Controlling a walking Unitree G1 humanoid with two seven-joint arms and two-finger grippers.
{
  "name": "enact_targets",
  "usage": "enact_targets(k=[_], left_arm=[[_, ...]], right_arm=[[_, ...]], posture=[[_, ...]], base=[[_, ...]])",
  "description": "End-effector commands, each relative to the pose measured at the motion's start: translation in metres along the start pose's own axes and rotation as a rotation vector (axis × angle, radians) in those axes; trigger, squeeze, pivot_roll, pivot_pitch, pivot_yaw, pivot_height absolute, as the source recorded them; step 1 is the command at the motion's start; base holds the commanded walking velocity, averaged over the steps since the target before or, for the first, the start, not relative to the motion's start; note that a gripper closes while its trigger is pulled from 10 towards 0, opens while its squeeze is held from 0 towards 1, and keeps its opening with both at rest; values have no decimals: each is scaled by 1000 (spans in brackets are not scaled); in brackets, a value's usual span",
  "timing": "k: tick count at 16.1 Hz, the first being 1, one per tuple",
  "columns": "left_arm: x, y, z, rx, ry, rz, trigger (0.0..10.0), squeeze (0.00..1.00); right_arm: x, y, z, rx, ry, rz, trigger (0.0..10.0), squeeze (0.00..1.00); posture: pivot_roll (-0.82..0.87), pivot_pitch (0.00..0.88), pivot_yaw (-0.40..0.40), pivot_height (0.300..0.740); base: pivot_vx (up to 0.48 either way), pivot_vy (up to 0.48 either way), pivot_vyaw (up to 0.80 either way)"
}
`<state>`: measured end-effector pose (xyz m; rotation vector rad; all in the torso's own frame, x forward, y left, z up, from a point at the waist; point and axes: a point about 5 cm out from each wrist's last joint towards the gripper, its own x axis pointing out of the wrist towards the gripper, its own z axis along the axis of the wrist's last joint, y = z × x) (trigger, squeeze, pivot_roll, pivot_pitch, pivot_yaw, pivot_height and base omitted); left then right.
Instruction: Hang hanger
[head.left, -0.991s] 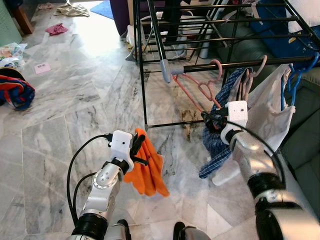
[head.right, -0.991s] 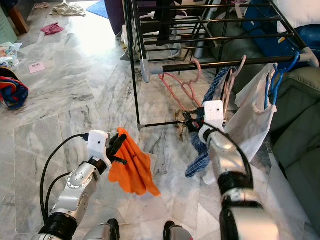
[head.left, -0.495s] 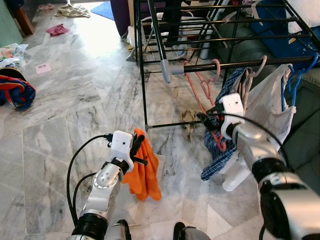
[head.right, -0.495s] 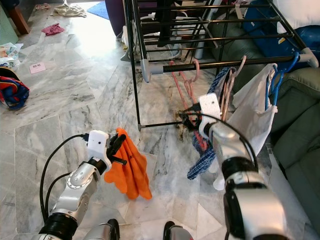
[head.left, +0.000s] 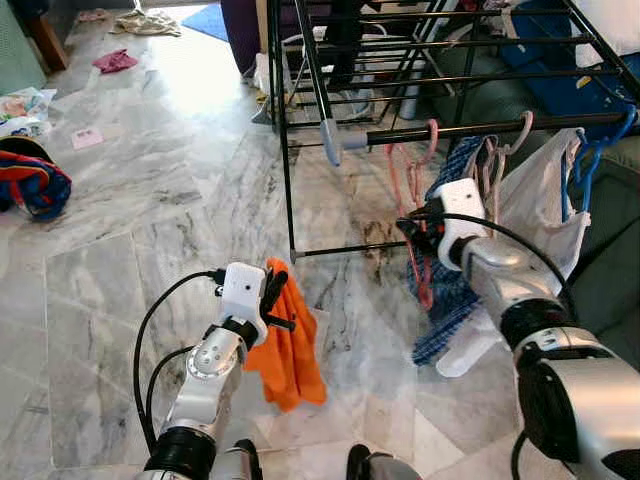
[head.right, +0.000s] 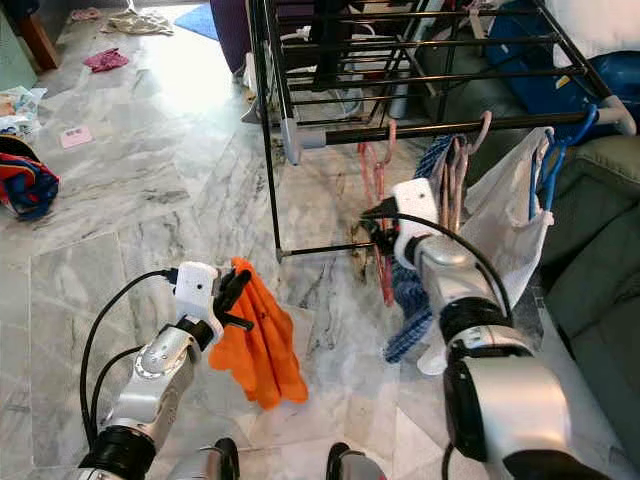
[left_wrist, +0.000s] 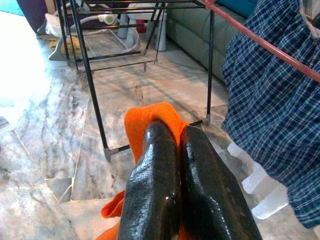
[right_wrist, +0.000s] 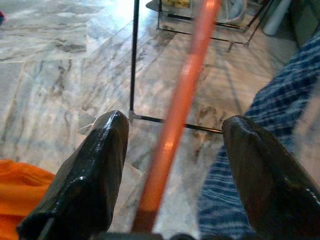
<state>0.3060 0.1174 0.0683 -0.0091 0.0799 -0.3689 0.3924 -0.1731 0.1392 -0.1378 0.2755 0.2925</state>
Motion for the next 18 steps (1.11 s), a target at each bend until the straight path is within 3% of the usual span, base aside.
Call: enact_targets(k=[1, 7, 8, 9, 10, 11, 12, 13, 14, 16, 17, 18], left_arm=[[1, -2, 0, 10, 0, -9, 10000, 0], [0, -3, 0, 12, 4, -15, 10000, 0], [0, -3, -1, 11, 6, -18, 10000, 0], [0, -3, -1, 11, 7, -19, 10000, 0], [0, -4, -2, 13, 11, -23, 10000, 0], [0, -4, -2, 14, 15, -27, 10000, 0], [1, -5, -2, 17, 17, -32, 10000, 0], [2, -6, -2, 17, 17, -33, 10000, 0], [2, -6, -1, 18, 18, -36, 10000, 0], [2, -6, -3, 21, 24, -40, 10000, 0], [2, -6, -3, 23, 29, -43, 10000, 0], [1, -6, -4, 23, 29, -44, 10000, 0]], right_arm=[[0, -1, 0, 16, 13, -5, 0, 0], [-5, -14, -8, 2, 37, -77, 196, 0], [-6, -16, -9, 9, 36, -86, 2510, 0], [-6, -16, -10, 13, 34, -85, 3255, 0], [-6, -16, -11, 17, 32, -88, 3020, 0], [-6, -15, -12, 21, 31, -88, 3765, 0], [-6, -15, -14, 18, 34, -85, 8000, 0], [-7, -15, -14, 12, 37, -85, 8000, 0], [-7, -18, -13, 0, 40, -95, 10000, 0], [-8, -20, -10, 6, 34, -100, 10000, 0], [-8, -20, -11, 7, 33, -98, 10000, 82], [-8, -20, -11, 6, 35, -96, 10000, 82]], posture=[[59, 168, -49, 740], [58, 173, -42, 740], [57, 173, -41, 740], [54, 173, -38, 740], [51, 173, -36, 740], [49, 173, -34, 740], [46, 172, -32, 740], [46, 172, -32, 740], [44, 173, -31, 740], [44, 171, -30, 740], [45, 171, -30, 740], [46, 172, -31, 740]], base=[[0, 0, 0], [0, 0, 0], [0, 0, 0], [0, 0, 0], [0, 0, 0], [0, 0, 0], [0, 0, 0], [0, 0, 0], [0, 0, 0], [0, 0, 0], [0, 0, 0], [0, 0, 0]])
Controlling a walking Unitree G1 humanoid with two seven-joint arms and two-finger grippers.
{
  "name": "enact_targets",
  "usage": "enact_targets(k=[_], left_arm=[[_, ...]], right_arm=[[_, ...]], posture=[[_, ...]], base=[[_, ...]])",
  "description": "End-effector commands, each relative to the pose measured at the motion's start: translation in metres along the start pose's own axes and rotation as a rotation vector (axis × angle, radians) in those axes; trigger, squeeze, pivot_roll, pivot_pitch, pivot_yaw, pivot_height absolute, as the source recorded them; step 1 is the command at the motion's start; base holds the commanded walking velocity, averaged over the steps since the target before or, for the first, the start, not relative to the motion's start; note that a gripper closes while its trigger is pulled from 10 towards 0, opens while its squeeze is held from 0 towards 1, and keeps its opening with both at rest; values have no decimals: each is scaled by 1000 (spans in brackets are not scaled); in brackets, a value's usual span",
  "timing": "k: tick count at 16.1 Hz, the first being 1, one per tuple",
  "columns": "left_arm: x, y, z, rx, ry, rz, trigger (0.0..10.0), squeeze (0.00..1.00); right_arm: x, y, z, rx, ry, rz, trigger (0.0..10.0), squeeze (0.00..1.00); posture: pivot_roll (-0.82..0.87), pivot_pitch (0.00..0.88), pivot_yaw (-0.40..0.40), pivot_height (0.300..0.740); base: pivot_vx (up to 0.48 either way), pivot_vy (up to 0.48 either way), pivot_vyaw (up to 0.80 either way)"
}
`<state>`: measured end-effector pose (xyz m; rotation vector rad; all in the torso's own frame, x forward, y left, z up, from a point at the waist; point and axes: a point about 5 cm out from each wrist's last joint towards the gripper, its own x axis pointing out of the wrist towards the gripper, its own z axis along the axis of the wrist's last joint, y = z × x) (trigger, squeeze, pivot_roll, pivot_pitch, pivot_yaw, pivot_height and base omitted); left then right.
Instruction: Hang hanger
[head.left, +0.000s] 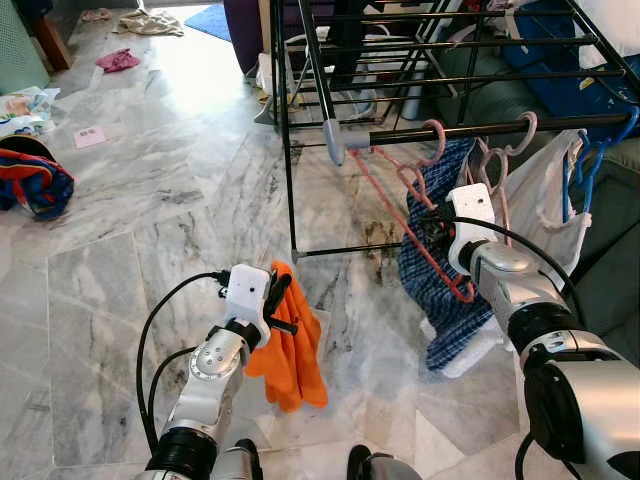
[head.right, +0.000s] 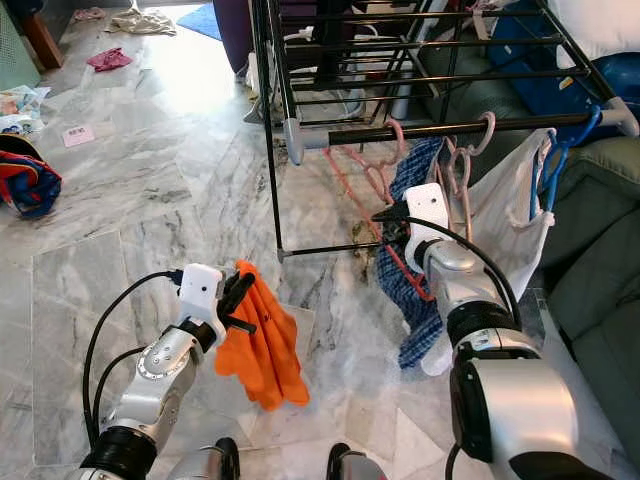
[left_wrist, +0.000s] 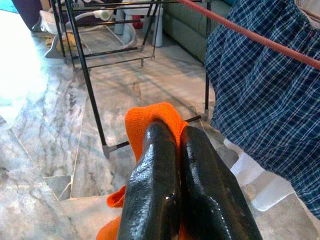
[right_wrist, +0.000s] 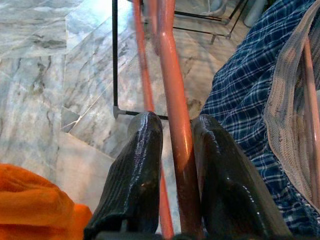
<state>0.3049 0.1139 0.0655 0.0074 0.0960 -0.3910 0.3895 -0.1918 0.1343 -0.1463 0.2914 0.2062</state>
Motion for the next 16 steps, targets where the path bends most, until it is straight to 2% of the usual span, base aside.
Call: enact_targets(k=[1, 2, 3, 12, 14, 16], left_arm=[[1, -2, -1, 11, 13, -21, 10000, 0], [1, -2, -1, 14, 17, -20, 10000, 0], [0, -1, -2, 16, 19, -18, 10000, 0], [1, -2, -3, 21, 33, -26, 10000, 0], [2, -3, -2, 26, 37, -23, 10000, 0], [3, -3, -2, 31, 33, -9, 10000, 0]], right_arm=[[-1, -3, -3, -1, 16, -7, 10000, 0], [-1, -2, -4, 9, 13, -7, 275, 0], [-1, -2, -4, 14, 14, -4, 0, 0], [-2, -5, -7, 19, 34, -32, 0, 0], [-3, -7, -10, -12, 38, -22, 0, 0], [-5, -12, -9, -88, 30, -40, 0, 0]], posture=[[50, 173, -30, 740], [52, 174, -31, 740], [55, 175, -30, 740], [53, 174, -23, 740], [52, 174, -21, 740], [48, 172, -22, 740]], base=[[0, 0, 0], [0, 0, 0], [0, 0, 0], [0, 0, 0], [0, 0, 0], [0, 0, 0]])
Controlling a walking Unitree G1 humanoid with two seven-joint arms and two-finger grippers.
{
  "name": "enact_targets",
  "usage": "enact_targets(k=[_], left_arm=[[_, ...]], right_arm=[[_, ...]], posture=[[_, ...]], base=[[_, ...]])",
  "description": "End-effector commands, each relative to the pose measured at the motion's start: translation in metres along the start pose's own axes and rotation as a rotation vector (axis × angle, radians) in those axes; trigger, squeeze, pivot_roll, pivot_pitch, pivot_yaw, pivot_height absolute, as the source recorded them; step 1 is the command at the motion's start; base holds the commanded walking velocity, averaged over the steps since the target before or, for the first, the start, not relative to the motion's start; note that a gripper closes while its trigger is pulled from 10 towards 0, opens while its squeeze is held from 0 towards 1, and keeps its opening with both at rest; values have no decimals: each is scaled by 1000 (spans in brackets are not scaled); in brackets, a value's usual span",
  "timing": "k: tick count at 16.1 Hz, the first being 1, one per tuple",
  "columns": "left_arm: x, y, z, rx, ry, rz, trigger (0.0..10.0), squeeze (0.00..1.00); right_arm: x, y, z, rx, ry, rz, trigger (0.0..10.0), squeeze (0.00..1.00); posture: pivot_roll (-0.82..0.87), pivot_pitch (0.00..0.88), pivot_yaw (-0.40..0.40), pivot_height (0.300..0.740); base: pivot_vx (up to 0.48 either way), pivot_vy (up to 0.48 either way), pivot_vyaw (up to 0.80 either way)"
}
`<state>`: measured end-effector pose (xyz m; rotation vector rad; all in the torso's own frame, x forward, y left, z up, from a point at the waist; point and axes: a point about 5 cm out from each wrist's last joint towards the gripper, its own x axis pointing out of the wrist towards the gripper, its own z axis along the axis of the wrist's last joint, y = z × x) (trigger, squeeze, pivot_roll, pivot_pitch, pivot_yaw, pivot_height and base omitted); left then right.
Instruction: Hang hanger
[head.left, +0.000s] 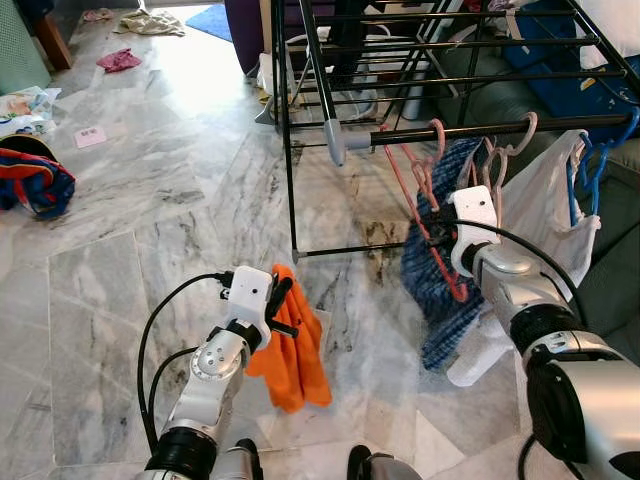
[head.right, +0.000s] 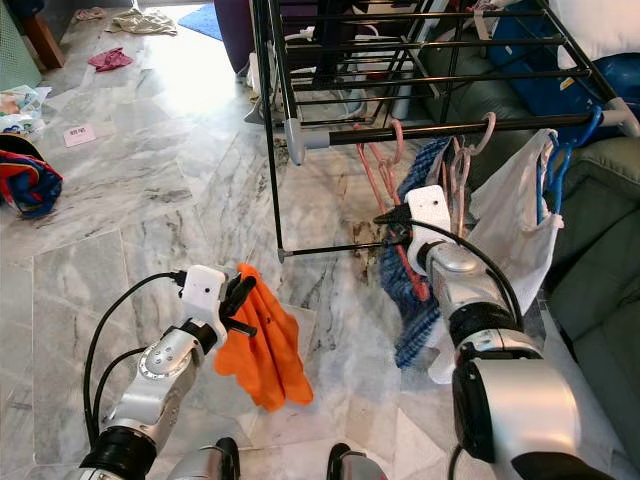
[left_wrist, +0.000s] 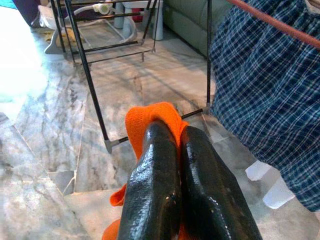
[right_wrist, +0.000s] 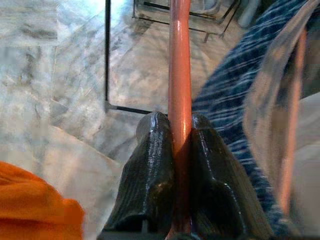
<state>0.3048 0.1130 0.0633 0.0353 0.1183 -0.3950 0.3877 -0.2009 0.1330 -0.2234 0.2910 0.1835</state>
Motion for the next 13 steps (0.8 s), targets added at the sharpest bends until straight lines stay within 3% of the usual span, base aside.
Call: enact_targets(k=[1, 6, 9, 13], left_arm=[[2, -1, 2, 4, -11, 4, 10000, 0], [5, -1, 7, -3, -44, 40, 10000, 0], [4, -2, 5, -9, -41, 33, 10000, 0], [7, -4, 6, 12, -46, 29, 10000, 0]], right_arm=[[-2, -6, -1, -35, -11, -7, 0, 0], [-8, -14, 16, -41, -171, -50, 0, 0], [-21, -15, 7, -23, -290, -61, 0, 0], [-44, -15, -12, -3, -339, -93, 0, 0]], posture=[[46, 172, -22, 740], [33, 172, -32, 740], [7, 174, -30, 740], [-20, 178, -21, 740]], base=[[0, 0, 0], [0, 0, 0], [0, 0, 0], [0, 0, 0]])
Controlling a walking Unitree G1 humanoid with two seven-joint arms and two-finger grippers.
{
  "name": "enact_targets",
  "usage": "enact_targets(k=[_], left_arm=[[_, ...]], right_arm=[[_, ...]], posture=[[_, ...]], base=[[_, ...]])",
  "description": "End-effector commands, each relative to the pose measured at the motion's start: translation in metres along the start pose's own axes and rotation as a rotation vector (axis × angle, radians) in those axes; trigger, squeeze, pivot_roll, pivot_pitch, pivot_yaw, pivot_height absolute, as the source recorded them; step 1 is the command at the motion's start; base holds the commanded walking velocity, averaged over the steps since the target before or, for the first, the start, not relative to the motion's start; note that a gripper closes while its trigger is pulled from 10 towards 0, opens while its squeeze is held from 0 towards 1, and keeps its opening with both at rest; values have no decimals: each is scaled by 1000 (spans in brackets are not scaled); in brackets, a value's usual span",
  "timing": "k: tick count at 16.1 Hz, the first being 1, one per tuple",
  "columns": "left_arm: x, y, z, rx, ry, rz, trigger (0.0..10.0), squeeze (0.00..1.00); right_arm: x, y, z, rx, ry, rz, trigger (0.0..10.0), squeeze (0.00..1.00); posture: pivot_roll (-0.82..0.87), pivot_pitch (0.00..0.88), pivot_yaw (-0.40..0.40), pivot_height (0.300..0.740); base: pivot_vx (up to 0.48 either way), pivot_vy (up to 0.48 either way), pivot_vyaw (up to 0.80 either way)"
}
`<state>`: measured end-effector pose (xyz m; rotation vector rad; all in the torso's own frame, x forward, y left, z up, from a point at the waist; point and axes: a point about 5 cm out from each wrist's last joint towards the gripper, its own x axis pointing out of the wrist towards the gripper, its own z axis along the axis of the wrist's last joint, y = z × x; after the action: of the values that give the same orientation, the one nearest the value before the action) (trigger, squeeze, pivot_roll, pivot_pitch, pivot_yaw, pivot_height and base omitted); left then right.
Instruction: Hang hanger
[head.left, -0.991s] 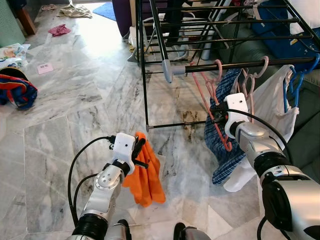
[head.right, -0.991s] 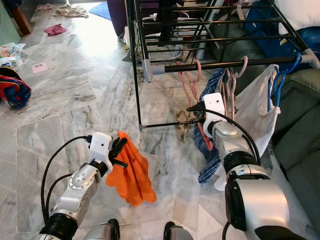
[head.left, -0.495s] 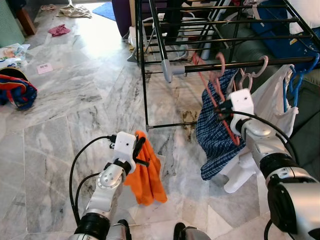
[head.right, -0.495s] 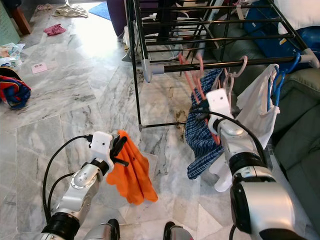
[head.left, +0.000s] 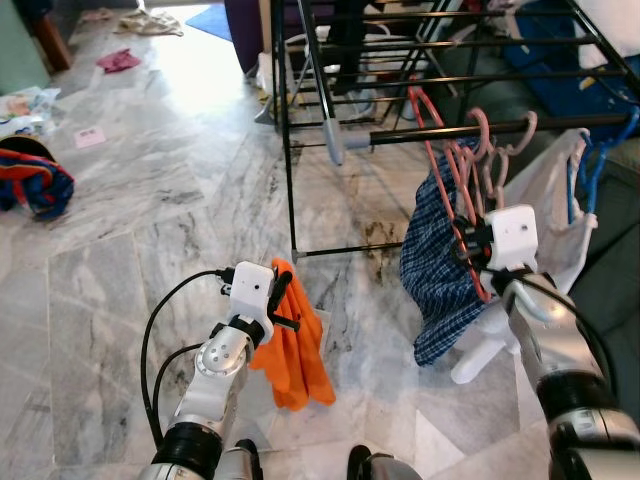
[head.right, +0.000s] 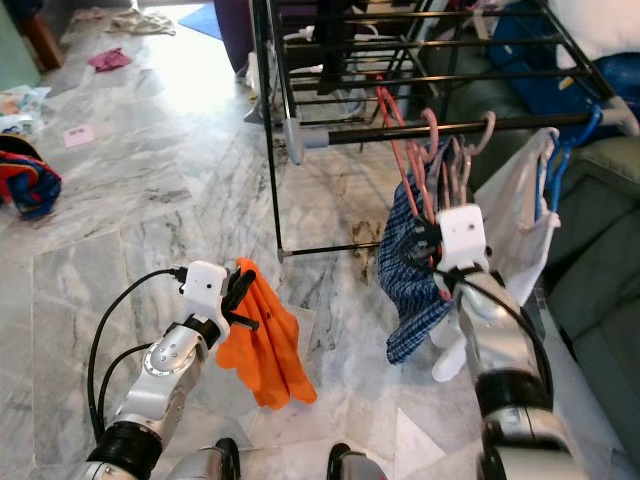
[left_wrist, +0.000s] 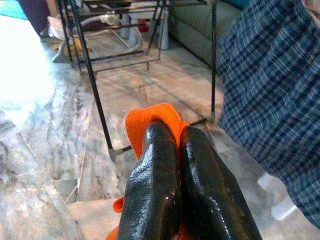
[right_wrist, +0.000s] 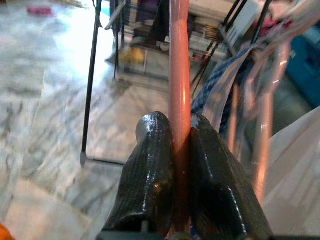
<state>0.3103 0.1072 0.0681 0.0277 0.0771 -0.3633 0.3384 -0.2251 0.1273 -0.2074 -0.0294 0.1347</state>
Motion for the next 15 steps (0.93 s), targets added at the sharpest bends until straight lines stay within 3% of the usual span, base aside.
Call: enact_targets(k=[1, 2, 3, 8, 11, 15], left_arm=[[1, -1, 0, 11, -3, 1, 10000, 0], [2, -2, 0, 12, 1, 1, 10000, 0], [1, -5, -2, 16, 7, -5, 10000, 0], [-4, -7, 0, 30, 6, -28, 10000, 0], [-5, 7, -3, 95, 52, -72, 10000, 0], [-6, 16, 2, 129, 68, -39, 10000, 0]], right_arm=[[-7, 0, 2, 31, -26, -22, 0, 0], [-20, 4, -6, 52, -12, -18, 4627, 0], [-30, 10, -17, 62, 20, -8, 10000, 0], [-66, 49, -57, 120, 175, 108, 10000, 0], [-65, 76, -62, 90, 227, 285, 10000, 0], [-53, 83, -56, 163, 245, 310, 10000, 0]], posture=[[-34, 182, -14, 740], [-43, 188, -8, 740], [-53, 195, -5, 740], [-55, 235, -12, 740], [-30, 218, -28, 740], [-11, 230, -24, 740]], base=[[0, 0, 0], [0, 0, 0], [0, 0, 0], [0, 0, 0], [0, 0, 0], [0, 0, 0]])
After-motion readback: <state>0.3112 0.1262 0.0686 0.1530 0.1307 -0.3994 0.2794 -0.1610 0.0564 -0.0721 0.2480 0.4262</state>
